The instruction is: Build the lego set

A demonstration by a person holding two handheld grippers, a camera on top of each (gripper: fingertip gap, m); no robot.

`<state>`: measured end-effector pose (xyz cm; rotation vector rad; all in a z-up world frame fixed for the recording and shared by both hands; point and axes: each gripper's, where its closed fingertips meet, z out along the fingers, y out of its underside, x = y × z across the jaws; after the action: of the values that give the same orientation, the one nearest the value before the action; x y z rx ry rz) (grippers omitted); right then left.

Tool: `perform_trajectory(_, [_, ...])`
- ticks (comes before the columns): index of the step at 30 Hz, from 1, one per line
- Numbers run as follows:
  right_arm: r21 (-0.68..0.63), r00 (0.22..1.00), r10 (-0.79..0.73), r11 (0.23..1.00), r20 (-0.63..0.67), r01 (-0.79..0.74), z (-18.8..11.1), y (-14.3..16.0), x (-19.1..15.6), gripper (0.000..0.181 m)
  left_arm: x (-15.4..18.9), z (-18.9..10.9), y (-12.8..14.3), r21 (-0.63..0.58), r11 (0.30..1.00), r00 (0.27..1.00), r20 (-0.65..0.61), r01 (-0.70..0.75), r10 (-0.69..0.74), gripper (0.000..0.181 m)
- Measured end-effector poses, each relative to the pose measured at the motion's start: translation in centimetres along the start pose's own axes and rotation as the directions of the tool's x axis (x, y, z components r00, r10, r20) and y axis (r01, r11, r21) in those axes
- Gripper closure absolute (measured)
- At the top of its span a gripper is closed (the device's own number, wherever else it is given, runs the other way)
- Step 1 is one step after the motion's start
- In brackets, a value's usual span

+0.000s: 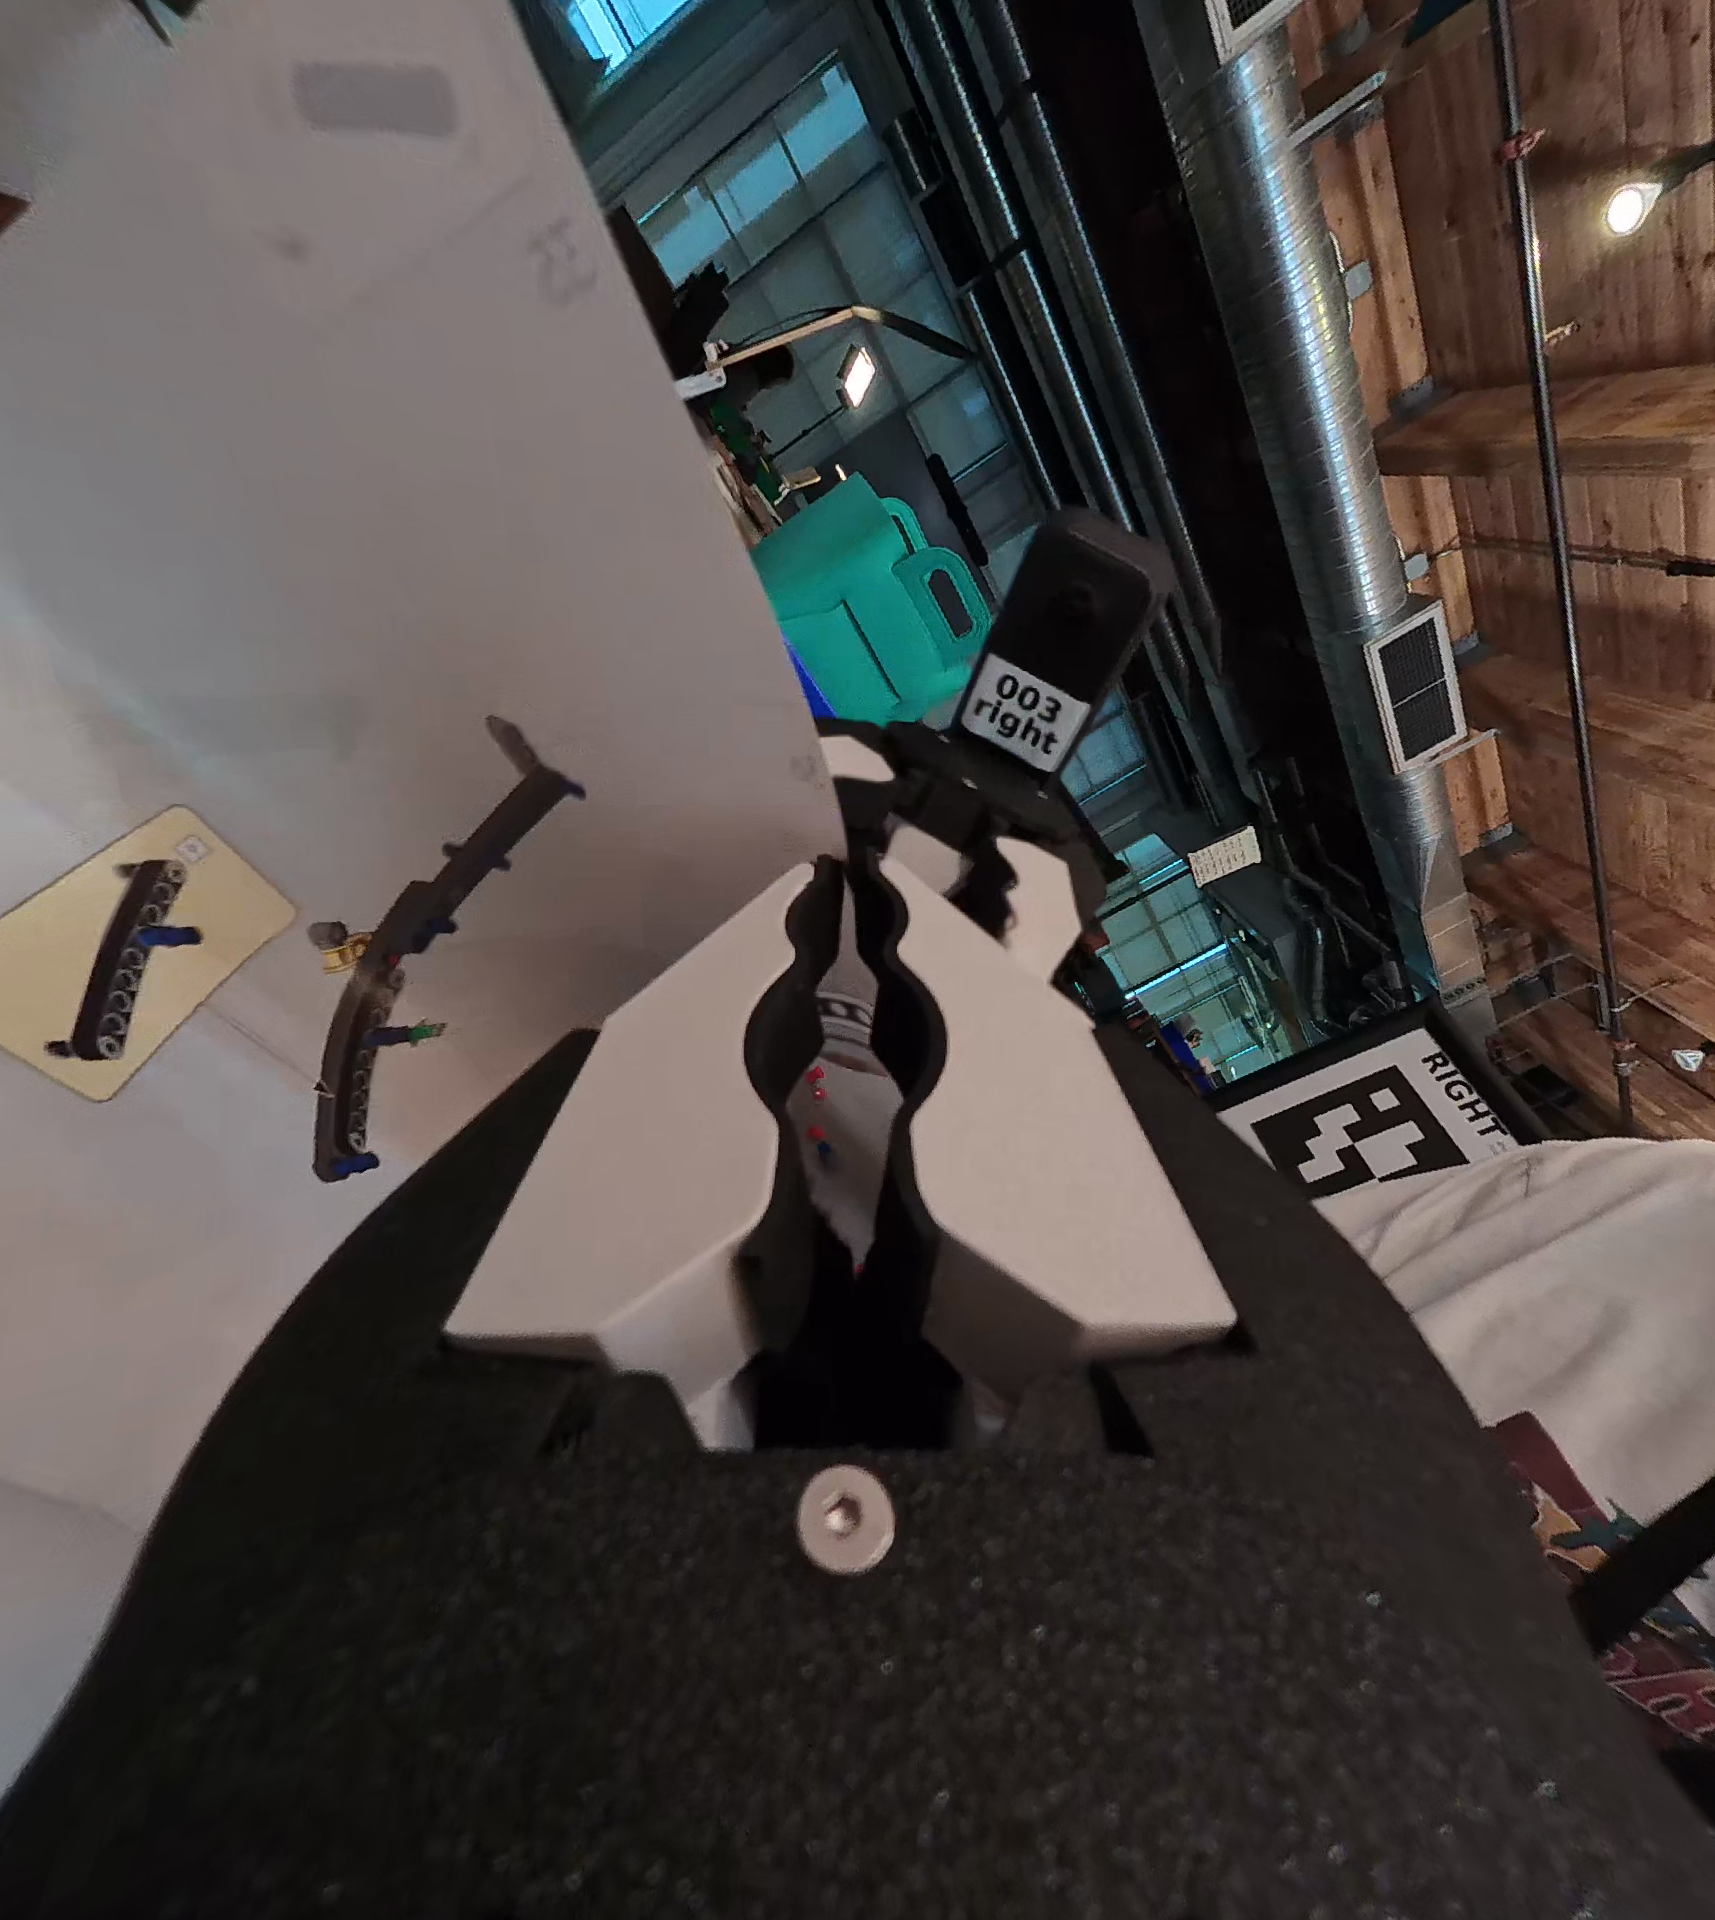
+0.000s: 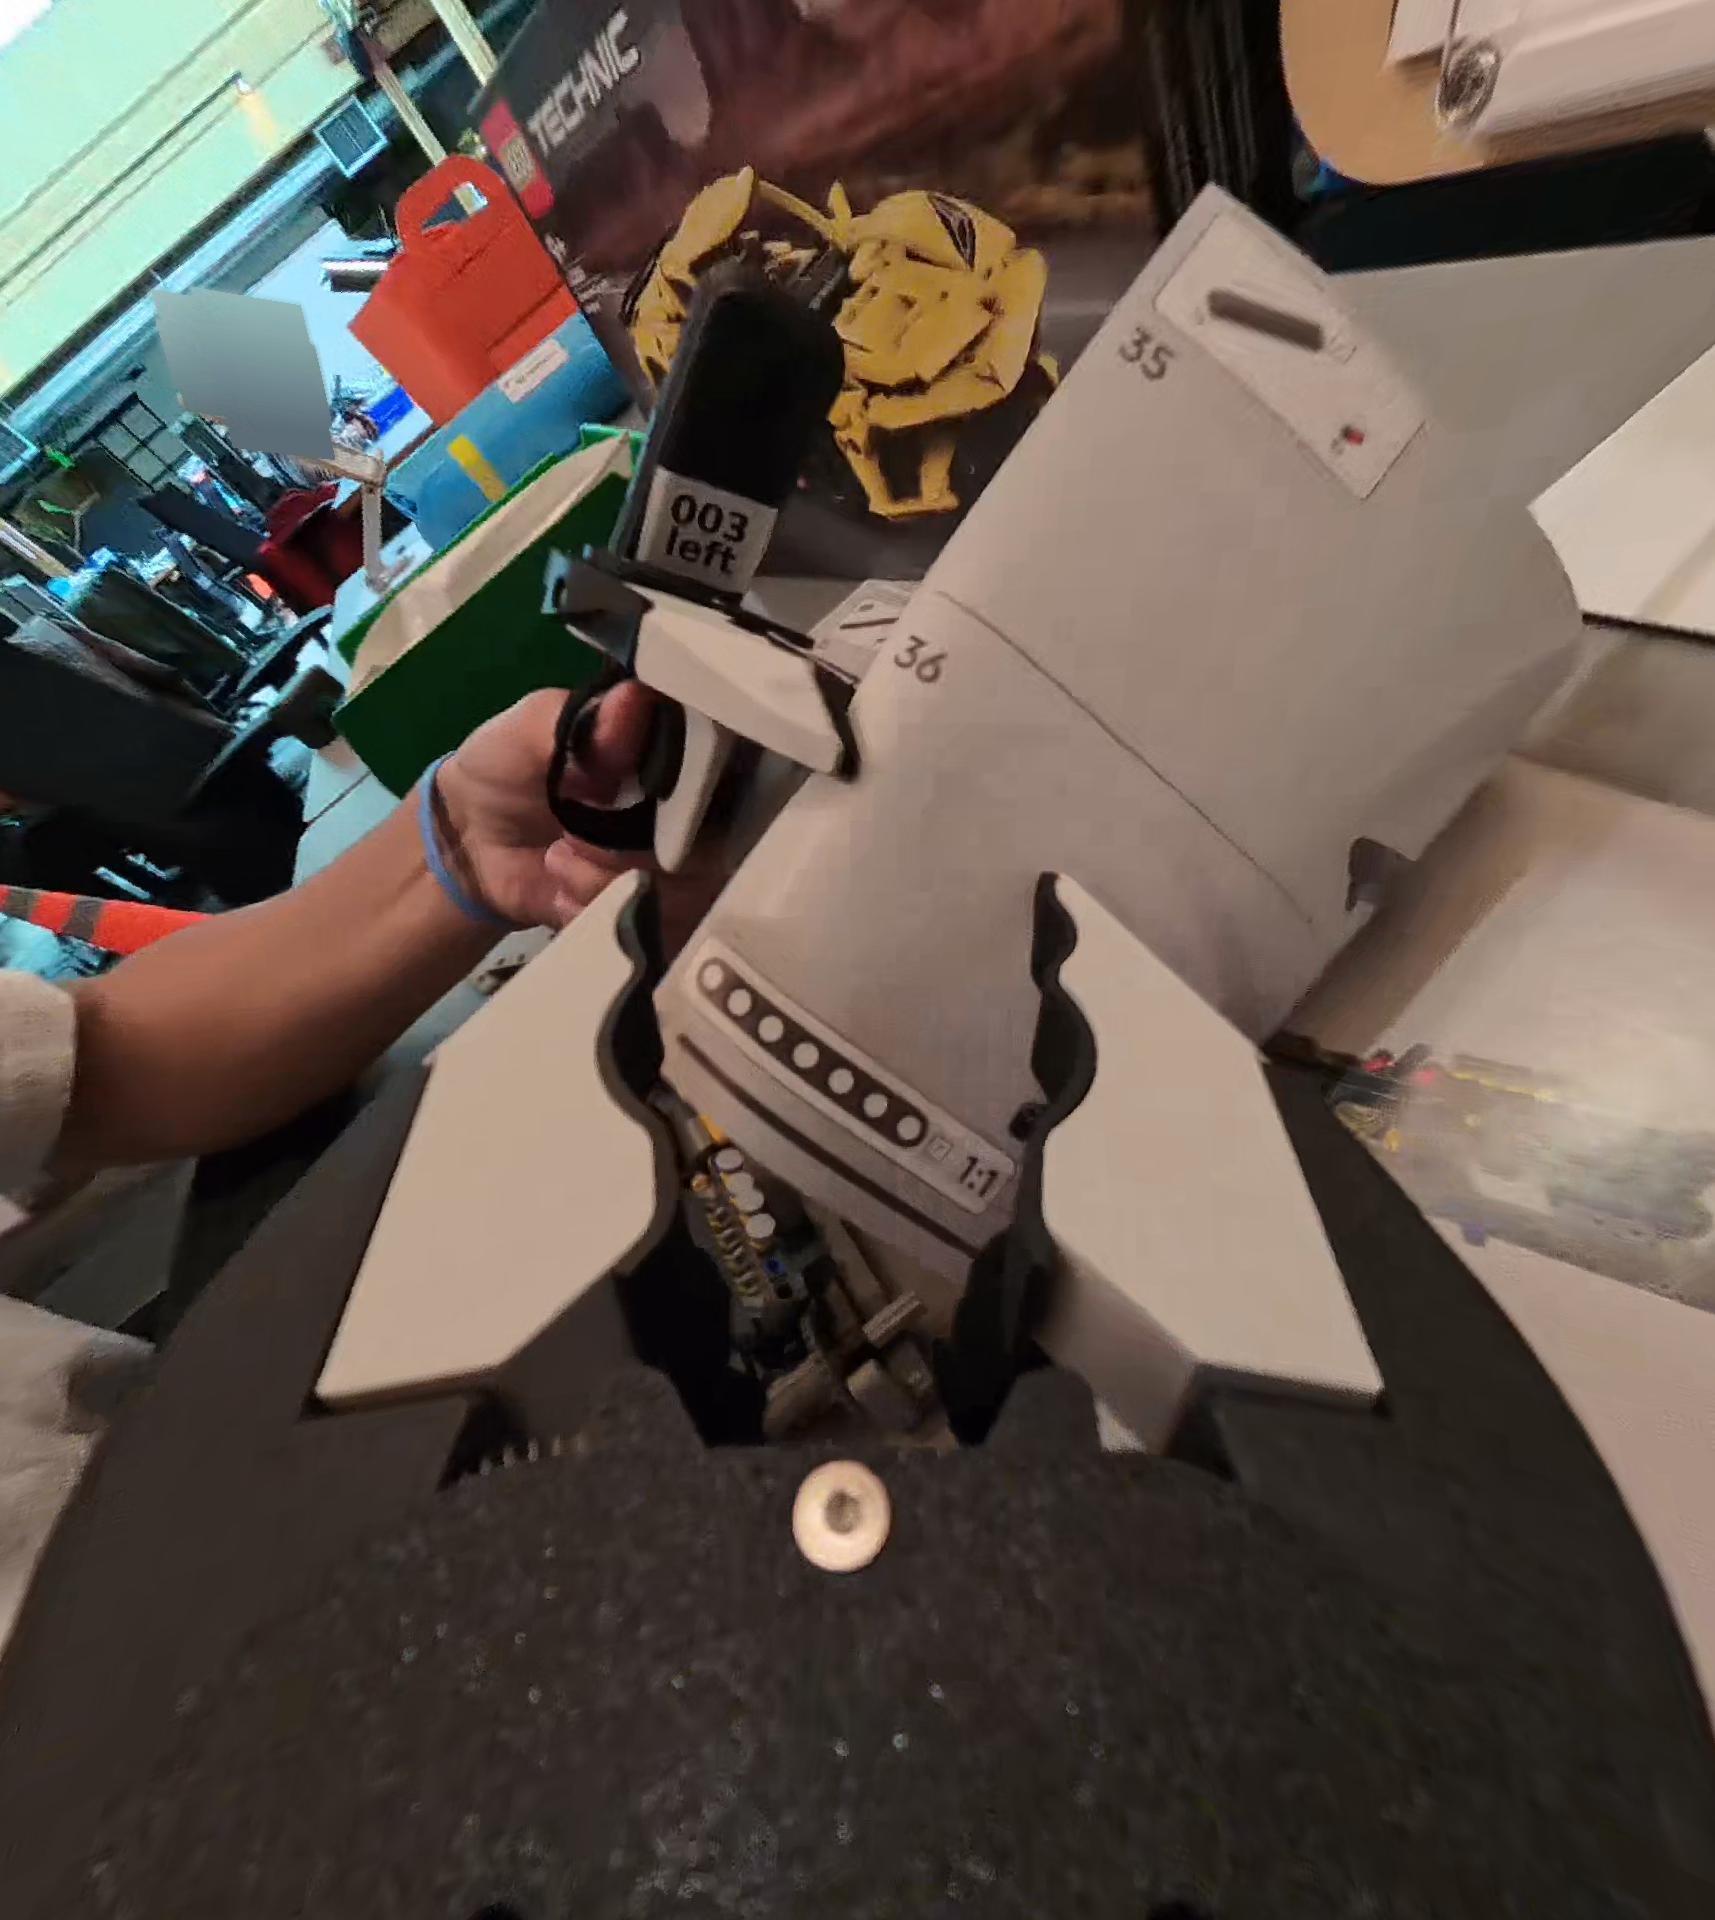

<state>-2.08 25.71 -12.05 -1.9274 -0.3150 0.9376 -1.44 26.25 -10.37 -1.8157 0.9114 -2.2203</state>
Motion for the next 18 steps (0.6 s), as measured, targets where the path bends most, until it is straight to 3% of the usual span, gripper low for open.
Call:
perform_trajectory(5, [-0.008,0.997,-0.017,1.0,-0.069,0.017,-0.1,0.3,1.6,0.155,-0.2,0.4,0.3,-0.013,1.0,1.0,0.008,-0.004,0.004,0.18])
perform_trajectory(13, [0.059,0.995,-0.004,0.998,-0.102,0.01,-1.5,-0.5,2.4,0.176,-0.1,0.2,0.0,-0.007,1.0,1.0,0.018,-0.015,0.015,0.179])
perform_trajectory(18, [0.048,0.977,0.036,0.999,-0.212,-0.027,-3.8,0.0,5.1,0.176,-1.6,-0.4,-0.2,-0.031,0.996,0.984,0.156,-0.083,0.087,0.179])
